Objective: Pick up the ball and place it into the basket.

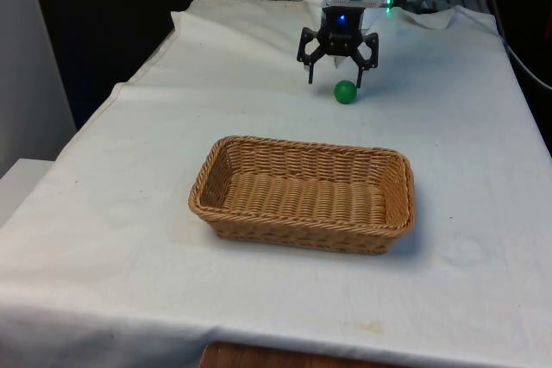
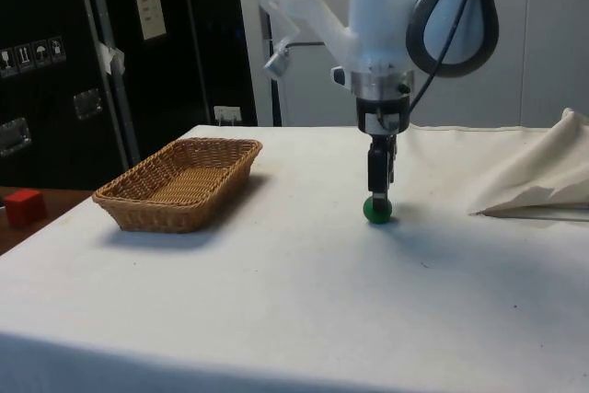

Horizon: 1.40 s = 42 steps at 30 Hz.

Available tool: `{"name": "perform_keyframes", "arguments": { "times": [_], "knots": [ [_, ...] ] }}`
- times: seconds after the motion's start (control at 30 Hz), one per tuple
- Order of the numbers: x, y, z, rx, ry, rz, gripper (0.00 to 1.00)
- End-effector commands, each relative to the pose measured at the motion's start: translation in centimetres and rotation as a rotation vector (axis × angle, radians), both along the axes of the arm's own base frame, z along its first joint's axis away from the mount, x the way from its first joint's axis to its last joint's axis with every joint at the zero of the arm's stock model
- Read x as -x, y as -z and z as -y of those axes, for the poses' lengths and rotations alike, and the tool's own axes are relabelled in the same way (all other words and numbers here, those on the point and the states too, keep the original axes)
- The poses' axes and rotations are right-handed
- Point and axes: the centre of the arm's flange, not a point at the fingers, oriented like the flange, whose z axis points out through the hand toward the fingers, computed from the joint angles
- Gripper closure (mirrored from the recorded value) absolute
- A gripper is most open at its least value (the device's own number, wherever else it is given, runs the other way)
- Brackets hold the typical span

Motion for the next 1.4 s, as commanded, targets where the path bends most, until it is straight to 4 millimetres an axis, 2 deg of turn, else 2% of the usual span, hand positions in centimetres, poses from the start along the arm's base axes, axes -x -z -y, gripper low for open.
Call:
{"name": "perform_keyframes", "arguments": {
  "times": [0.0, 0.2, 0.23, 0.5, 1.37],
  "knots": [
    [0.1, 0.0, -0.1, -0.001, -0.001, 0.003, 0.00],
    [1.0, 0.3, -0.9, -0.015, -0.002, 0.026, 0.00],
    [0.7, 0.4, -0.5, -0.004, -0.005, 0.012, 0.00],
    [0.9, 0.7, -1.4, -0.014, -0.005, 0.047, 0.00],
    [0.6, 0.8, -1.2, -0.008, -0.008, 0.070, 0.00]
  ]
}}
